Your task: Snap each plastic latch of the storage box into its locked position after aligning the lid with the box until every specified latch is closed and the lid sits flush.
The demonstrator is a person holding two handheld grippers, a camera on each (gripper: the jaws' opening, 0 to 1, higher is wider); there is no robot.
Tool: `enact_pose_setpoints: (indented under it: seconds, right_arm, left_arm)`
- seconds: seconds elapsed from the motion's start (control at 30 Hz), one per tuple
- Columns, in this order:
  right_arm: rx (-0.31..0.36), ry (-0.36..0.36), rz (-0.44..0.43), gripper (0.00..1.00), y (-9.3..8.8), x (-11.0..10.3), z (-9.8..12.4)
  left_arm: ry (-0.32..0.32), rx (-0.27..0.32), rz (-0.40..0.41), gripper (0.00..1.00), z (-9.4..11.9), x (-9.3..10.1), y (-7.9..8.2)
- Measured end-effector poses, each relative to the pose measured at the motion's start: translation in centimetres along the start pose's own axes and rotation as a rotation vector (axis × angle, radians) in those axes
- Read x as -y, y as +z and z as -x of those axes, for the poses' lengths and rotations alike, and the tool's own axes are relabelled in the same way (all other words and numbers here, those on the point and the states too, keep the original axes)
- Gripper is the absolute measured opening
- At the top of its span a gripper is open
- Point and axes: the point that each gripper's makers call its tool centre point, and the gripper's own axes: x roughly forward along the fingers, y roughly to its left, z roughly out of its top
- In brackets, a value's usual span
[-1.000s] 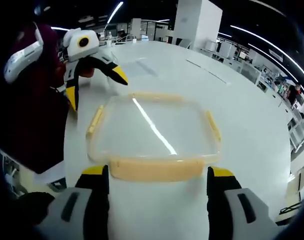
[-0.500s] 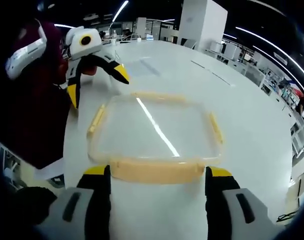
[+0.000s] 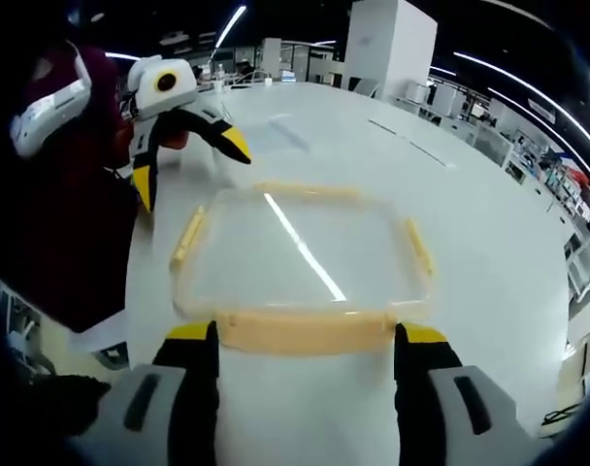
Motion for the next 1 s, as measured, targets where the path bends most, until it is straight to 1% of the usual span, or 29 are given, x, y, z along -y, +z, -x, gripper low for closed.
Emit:
enact_pose_setpoints:
  seconds: [0.17,0.3,0.67,1.0]
  right_arm:
    - [0.0,0.003,0.003,0.75,-0.2,0.0,0.1]
    - [-0.002,0.003,0.003,0.75,-0.3,-0.5,0.3]
    - [0.002,0.013,0.001,0.74,-1.3,-1.6,1.8]
    - [0.004,0.008,-0.001,0.74,-2.3,-2.5,3.1]
  left_arm:
    - [-0.004,-0.002,0.0,0.67,0.0,0.1,0.0]
    - [-0.005,-0.004,-0.003,0.67,0.0,0.1,-0.1]
    - [-0.021,-0.009,-0.027,0.68,-0.1,0.5,0.2]
    - [-0.036,-0.023,-0.045,0.68,-0.8,1.2,0.3]
